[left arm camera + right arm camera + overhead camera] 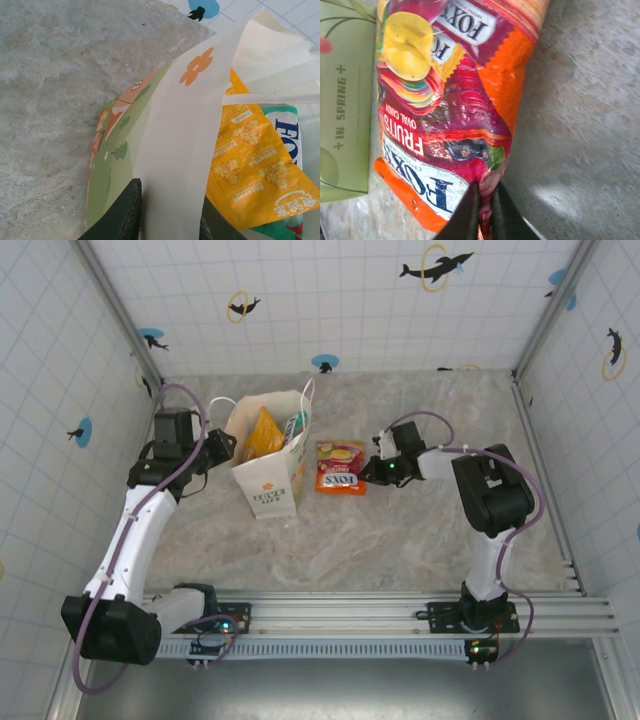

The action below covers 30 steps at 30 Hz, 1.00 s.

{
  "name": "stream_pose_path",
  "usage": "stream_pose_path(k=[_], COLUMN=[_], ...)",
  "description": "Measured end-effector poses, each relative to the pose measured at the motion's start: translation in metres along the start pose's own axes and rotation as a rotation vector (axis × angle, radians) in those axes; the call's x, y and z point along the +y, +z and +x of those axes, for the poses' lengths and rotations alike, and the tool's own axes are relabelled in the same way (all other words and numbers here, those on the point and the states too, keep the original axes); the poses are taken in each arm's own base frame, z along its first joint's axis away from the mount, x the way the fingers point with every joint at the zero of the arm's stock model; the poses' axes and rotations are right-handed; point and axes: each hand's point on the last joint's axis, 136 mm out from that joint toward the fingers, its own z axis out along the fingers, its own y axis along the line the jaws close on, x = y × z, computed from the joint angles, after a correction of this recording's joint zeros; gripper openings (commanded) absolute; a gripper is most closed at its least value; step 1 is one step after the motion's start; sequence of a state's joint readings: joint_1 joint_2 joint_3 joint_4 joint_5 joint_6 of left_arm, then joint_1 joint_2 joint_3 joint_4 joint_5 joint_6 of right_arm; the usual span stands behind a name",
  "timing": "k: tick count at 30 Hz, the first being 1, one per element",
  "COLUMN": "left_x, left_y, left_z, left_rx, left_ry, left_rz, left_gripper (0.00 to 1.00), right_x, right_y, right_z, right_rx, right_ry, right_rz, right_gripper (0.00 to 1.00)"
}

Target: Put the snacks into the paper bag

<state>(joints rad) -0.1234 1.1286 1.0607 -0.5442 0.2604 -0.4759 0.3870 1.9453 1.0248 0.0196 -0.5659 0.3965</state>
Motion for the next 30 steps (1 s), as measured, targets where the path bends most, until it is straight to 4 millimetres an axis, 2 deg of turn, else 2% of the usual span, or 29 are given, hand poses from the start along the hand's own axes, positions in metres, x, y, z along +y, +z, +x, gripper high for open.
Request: stream_pose_path(k=[4, 8, 16, 23, 30], left_x=[0.000, 0.000, 0.000, 0.000, -0.001], left_y=[0.000, 0.000, -0.001, -0.001, -0.001], left_z=[0.000, 0.000, 0.000, 0.000, 0.000], left_rx=[-0.001, -0.001, -0.002, -0.003, -0.003], left_ry=[0.000, 0.000, 0.001, 0.001, 0.001], left_rz=[0.000, 0.001, 0.001, 0.001, 0.002], left_gripper=[0.26, 0.26, 0.26, 0.26, 0.26], right_x=[0.001, 0.011, 0.051, 0.074, 0.119], right_y=[-0.008, -0.027, -0.083, -0.107, -0.140], right_z=[0.003, 0.001, -0.035, -0.043, -0.075], right_rx=[-0.027, -0.079, -0.283, -0.340, -0.430], right_ry=[0.005, -0.004, -0.117, -0.243, -0.363], right_rz=[0.017, 0.030, 0.072, 0.187, 0.216], right_gripper=[0.00, 0.00, 0.00, 0.00, 0.00])
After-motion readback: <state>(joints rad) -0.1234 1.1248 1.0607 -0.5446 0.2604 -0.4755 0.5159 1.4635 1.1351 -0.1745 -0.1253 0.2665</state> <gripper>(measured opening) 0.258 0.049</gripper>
